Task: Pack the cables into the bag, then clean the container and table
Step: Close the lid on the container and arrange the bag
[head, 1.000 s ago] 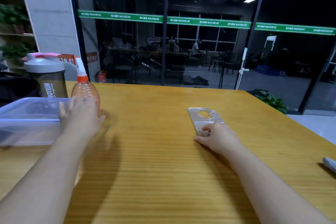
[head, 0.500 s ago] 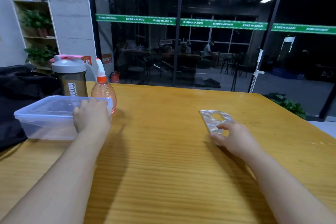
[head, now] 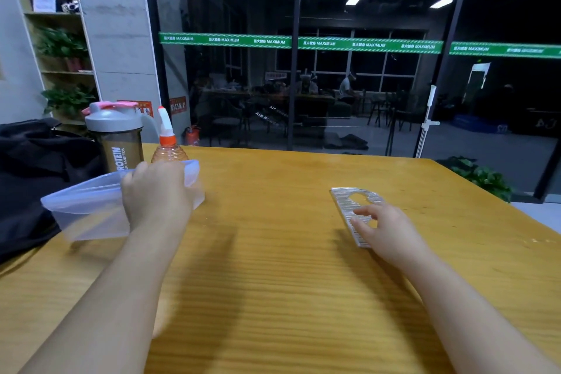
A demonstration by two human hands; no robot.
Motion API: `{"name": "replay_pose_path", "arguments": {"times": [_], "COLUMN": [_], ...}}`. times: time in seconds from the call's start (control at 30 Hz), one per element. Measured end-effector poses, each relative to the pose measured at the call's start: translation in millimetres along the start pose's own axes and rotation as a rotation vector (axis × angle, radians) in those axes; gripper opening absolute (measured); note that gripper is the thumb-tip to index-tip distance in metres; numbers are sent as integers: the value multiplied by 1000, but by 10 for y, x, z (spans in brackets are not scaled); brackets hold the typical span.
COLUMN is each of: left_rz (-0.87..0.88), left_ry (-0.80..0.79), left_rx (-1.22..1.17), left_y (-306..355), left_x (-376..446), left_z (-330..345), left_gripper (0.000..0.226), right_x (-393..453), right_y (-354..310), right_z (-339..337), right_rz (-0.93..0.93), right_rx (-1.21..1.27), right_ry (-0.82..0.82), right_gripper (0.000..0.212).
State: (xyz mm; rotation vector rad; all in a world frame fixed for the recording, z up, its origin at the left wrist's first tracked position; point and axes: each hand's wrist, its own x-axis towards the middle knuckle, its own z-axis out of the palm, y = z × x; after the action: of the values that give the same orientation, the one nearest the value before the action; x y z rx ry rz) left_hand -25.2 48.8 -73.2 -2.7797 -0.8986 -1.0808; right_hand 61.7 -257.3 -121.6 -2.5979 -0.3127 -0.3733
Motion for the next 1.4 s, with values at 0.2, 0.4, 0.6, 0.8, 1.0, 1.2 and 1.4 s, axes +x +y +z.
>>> {"name": "replay_pose_path", "arguments": {"times": [0.2, 0.4, 0.6, 0.8, 1.0, 1.2, 1.4], "left_rz": [133, 450, 682, 619, 744, 544, 548], "left_ry": [112, 257, 63, -253, -285, -384, -422], "left_rx": [-199, -486, -771, -1036, -935, -930, -964], "left_y": [228, 541, 728, 740, 763, 773, 827], "left_x": [-101, -369, -525, -546, -554, -555, -591], "left_z": [-54, -100, 155, 312, 452, 508, 545], "left_gripper": [27, 30, 34, 47, 46, 54, 50], "right_x": [-15, -31, -85, -103, -66, -60, -75], "right_y": [-33, -96, -146, -145, -112, -114, -130], "right_z": [-17, 5, -15, 11, 45, 69, 70], "right_rz": [-63, -120, -144, -254, -273, -246, -219], "right_rx": [59, 209, 500, 524, 416, 367, 330], "right_ry": [34, 56, 41, -49, -6, 29, 65], "right_gripper": [29, 27, 36, 36, 33, 34, 34]}}
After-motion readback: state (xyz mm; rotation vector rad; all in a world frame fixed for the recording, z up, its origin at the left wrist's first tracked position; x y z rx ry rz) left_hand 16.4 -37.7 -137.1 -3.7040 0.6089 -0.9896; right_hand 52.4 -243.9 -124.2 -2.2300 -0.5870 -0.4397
